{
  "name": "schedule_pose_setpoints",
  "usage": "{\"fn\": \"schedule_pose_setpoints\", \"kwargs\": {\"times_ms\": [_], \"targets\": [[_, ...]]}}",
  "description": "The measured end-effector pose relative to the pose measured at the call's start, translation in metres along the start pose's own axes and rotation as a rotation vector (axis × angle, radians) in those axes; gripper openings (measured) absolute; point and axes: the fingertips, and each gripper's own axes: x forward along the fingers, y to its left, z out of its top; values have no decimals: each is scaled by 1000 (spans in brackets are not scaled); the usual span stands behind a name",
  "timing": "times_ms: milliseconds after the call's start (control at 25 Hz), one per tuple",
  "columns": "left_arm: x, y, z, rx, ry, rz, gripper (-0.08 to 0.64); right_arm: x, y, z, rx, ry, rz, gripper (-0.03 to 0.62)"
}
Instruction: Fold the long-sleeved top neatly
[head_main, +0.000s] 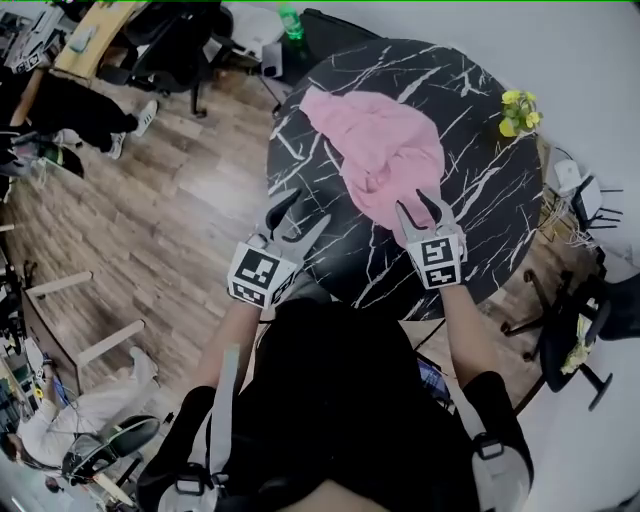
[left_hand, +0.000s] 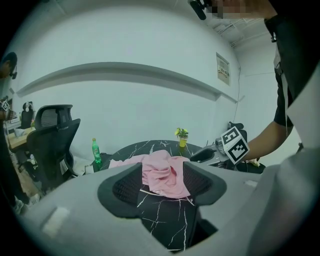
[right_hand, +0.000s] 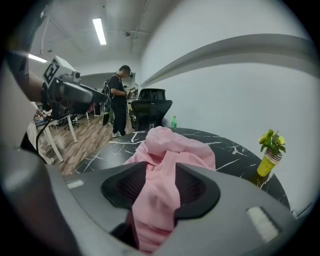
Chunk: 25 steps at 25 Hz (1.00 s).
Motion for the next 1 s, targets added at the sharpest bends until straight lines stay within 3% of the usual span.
{"fn": "schedule_pose_setpoints", "kwargs": {"times_ms": [200,720,920,1000], "targets": [[-3,9,-8,-11,11,-11,265,22,-3,-17,-83,109,-20,186],[-9,34,-29,-50,48,1,265,54,-4,-54,-122,307,-27,185],[-1,34,-29,-39,63,-29,265,46,-7,-58,-84,323,-69,83],[5,32,-29,-28,70,-50,265,40,-7,-56,-53,312,-83,71]]}}
